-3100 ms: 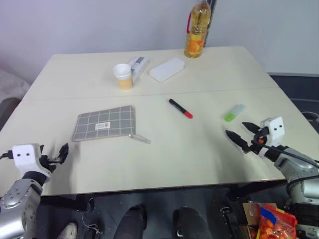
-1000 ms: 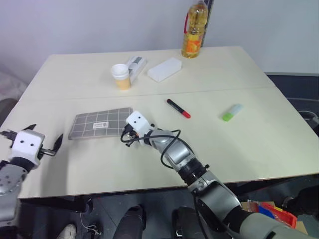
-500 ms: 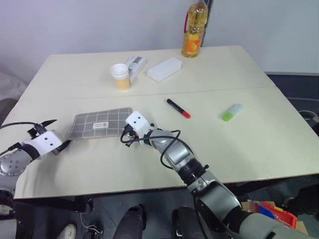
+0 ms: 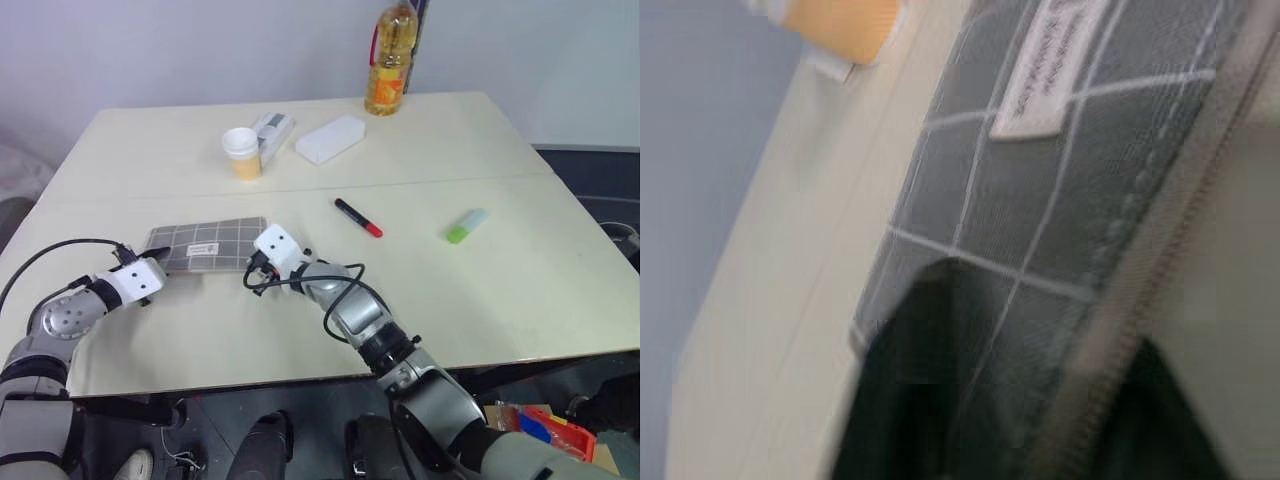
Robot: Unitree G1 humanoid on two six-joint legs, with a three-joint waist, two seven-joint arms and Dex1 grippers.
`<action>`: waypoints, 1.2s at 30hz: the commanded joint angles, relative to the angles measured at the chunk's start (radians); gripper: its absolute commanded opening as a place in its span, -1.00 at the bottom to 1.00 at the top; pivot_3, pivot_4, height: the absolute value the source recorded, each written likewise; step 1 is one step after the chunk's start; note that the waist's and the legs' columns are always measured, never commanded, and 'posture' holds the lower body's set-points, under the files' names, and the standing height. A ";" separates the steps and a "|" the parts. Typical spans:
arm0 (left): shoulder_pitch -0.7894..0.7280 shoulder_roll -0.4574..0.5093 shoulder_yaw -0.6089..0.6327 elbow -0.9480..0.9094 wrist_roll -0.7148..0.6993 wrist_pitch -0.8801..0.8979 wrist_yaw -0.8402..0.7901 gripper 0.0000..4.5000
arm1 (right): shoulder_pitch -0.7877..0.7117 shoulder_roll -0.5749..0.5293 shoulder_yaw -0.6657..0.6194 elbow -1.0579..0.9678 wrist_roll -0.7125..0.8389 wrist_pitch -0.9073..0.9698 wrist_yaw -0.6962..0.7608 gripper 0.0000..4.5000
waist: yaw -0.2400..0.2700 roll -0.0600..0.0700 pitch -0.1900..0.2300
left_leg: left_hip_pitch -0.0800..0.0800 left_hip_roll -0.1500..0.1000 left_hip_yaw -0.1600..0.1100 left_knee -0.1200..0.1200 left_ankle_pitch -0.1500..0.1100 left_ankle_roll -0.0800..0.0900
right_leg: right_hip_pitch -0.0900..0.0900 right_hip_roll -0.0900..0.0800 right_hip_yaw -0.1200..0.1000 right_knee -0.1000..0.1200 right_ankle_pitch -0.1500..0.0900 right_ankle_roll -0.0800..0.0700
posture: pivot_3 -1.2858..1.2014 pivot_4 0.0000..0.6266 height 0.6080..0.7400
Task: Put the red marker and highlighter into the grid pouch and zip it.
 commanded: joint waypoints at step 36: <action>0.596 -0.244 0.091 -1.378 -0.214 0.994 -0.077 0.56 | 0.147 -0.216 -0.112 -0.420 0.017 0.016 0.039 -1.00 | 0.000 0.003 0.000 | 0.000 0.001 0.000 0.001 0.000 0.000 | 0.002 0.000 0.002 -0.003 0.000 0.000 | 0.03 -0.52 1.00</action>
